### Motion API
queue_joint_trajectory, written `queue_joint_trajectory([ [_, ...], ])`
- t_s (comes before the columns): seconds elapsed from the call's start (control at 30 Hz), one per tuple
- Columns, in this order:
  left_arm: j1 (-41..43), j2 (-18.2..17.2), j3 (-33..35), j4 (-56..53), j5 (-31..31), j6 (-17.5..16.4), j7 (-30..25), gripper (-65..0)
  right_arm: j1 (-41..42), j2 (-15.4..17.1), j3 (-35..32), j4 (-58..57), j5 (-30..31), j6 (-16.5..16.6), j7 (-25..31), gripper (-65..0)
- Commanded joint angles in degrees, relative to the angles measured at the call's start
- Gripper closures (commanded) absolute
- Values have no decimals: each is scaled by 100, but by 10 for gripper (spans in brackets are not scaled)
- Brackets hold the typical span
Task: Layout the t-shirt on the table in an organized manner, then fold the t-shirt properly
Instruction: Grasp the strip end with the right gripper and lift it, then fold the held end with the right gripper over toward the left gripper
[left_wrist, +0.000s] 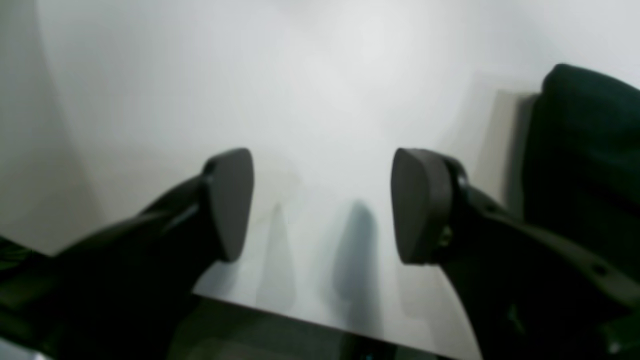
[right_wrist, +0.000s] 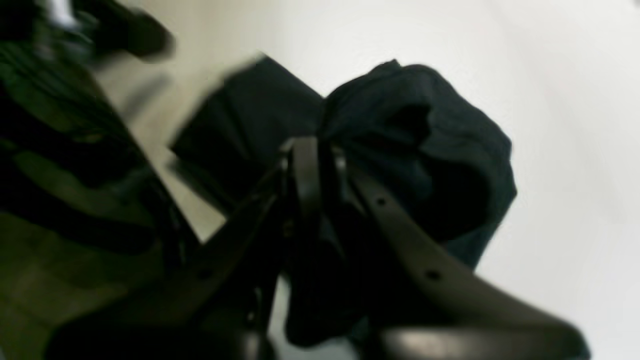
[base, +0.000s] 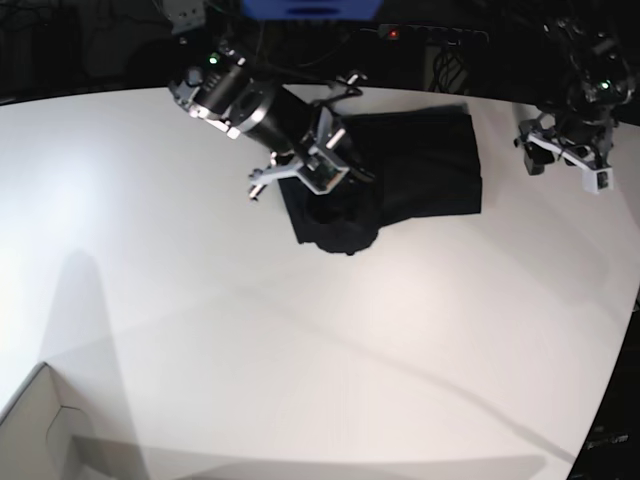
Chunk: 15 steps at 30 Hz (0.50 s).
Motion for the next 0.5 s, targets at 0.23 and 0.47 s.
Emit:
queue_joint_trajectory([
  [0.23,35,127,-56,407,-51,-8,83,-418,406,-46,-832,76,107,-1,121,0],
  [0.47,9,153,-21,574,-42,-8,259,-418,986,-46,-832,-12,90,-1,112,0],
])
